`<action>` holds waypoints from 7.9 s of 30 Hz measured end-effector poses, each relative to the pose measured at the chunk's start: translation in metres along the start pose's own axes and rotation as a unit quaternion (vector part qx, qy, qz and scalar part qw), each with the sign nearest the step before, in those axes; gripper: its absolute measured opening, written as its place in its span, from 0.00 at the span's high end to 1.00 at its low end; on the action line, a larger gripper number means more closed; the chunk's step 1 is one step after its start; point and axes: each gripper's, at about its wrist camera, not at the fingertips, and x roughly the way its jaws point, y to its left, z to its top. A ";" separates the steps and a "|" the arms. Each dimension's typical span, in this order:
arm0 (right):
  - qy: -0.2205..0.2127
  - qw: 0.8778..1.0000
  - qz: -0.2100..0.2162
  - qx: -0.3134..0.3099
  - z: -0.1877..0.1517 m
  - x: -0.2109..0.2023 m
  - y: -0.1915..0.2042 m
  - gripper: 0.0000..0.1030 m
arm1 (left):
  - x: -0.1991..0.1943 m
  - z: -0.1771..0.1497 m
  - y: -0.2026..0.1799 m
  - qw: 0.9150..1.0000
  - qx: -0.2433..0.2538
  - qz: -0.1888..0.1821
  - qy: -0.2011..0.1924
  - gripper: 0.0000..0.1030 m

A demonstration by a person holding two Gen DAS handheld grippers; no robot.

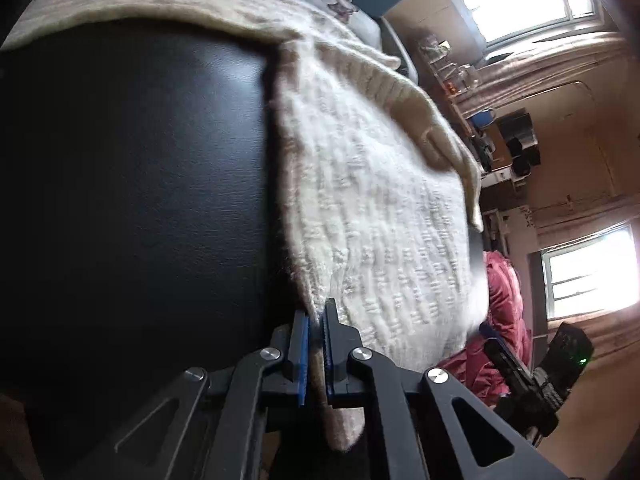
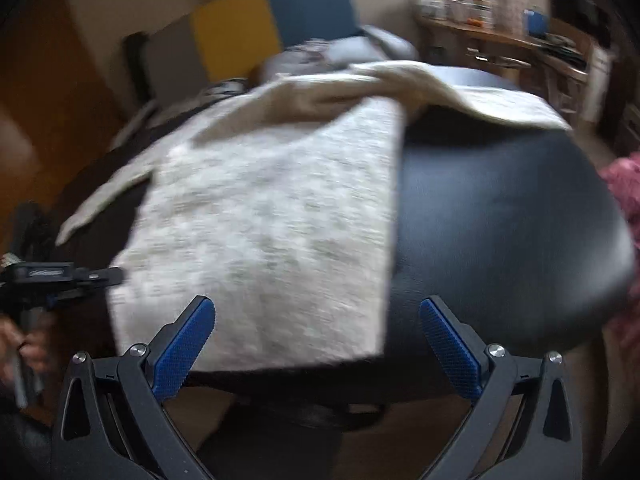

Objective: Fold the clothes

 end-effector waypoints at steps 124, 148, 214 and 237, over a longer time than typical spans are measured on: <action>0.065 0.978 0.017 -0.198 0.238 0.240 0.185 0.00 | -0.259 0.063 0.270 0.933 -0.184 0.189 -0.245 0.79; 0.077 0.974 -0.007 -0.215 0.199 0.202 0.206 0.00 | -0.229 0.041 0.259 0.920 -0.212 0.087 -0.319 0.94; 0.098 0.989 -0.009 -0.111 0.188 0.212 0.163 0.00 | -0.120 0.062 0.086 0.968 0.160 0.120 -0.152 0.81; 0.047 0.992 -0.008 -0.116 0.180 0.207 0.155 0.00 | -0.053 0.070 0.039 0.934 0.300 0.163 -0.101 0.96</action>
